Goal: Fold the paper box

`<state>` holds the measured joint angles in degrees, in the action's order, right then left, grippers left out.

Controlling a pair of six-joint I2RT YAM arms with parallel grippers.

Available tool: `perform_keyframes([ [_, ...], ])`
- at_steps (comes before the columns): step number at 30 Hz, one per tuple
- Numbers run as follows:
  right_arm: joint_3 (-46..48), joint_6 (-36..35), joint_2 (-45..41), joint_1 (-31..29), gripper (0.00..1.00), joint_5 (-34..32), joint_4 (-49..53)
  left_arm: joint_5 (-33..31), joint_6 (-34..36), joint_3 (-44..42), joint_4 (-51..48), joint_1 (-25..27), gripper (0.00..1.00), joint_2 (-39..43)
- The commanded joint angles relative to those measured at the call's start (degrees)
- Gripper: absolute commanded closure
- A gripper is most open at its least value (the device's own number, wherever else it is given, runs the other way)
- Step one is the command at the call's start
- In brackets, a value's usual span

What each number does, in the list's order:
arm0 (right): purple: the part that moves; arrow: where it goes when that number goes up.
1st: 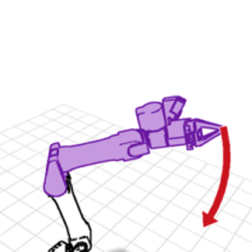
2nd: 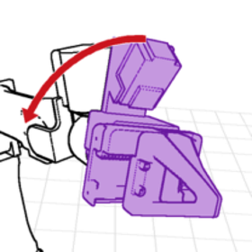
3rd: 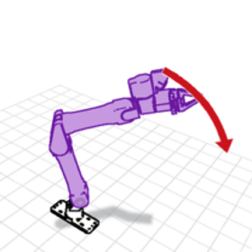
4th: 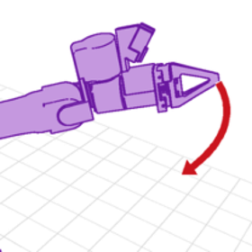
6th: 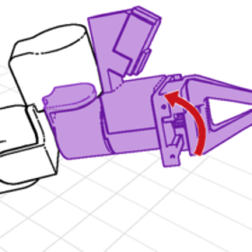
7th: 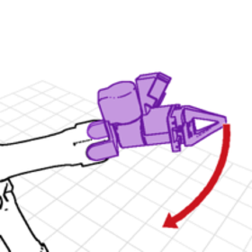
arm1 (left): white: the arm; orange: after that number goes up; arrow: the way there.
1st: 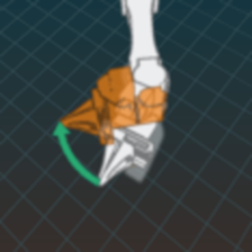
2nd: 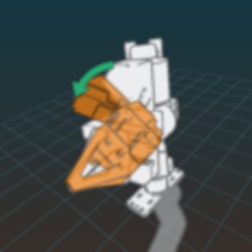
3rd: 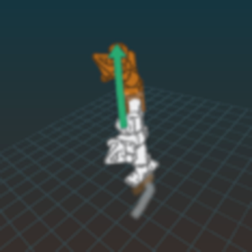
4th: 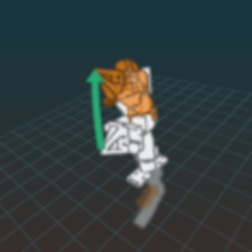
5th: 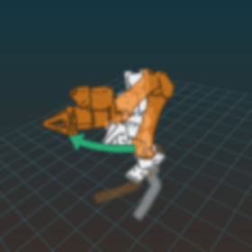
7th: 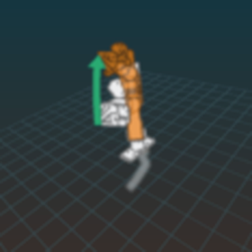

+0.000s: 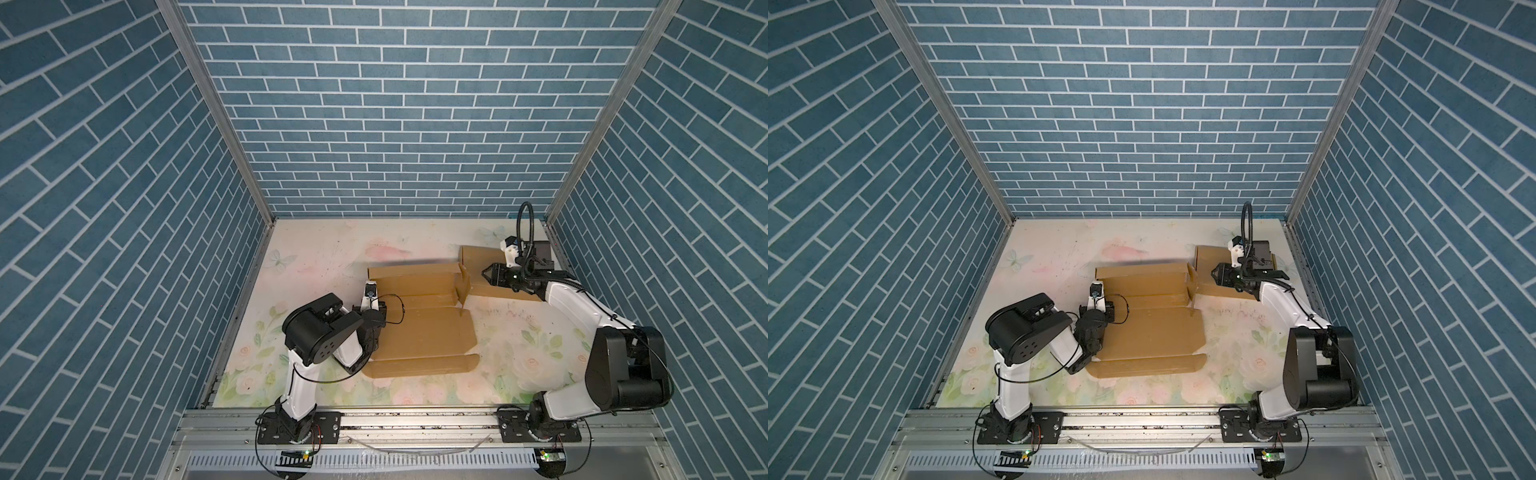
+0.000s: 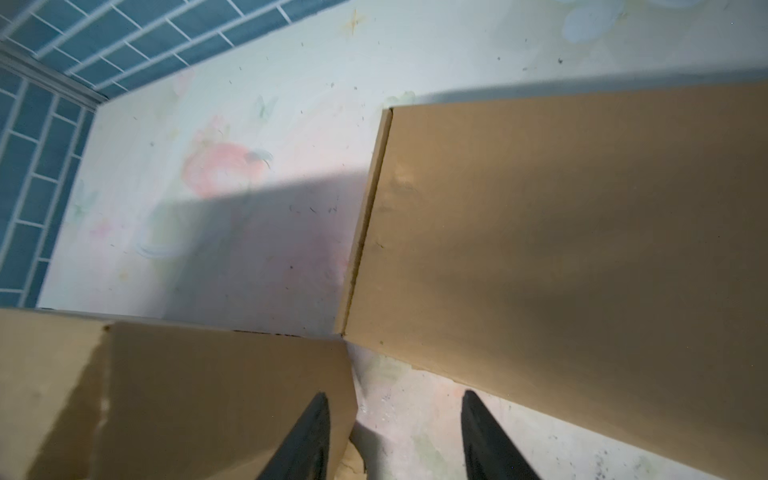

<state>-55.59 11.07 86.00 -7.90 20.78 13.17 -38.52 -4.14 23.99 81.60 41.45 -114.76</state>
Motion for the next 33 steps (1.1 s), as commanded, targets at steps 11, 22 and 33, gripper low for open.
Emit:
perform_keyframes([
  [11, 0.8, -18.1, 2.2, -10.6, 0.46, 3.5, -1.4, 3.5, 1.7, -1.8, -16.3, 0.7, 1.0, -4.0],
  [22, 1.1, -17.1, 2.6, -12.5, 0.41, 4.8, -3.2, 3.4, 1.8, -1.8, -16.4, 0.7, 1.0, -4.0],
  [33, 5.0, -15.0, 1.2, -14.5, 0.48, 6.5, -4.3, 3.6, 1.8, -1.7, -16.6, 0.7, 1.0, -4.0],
])
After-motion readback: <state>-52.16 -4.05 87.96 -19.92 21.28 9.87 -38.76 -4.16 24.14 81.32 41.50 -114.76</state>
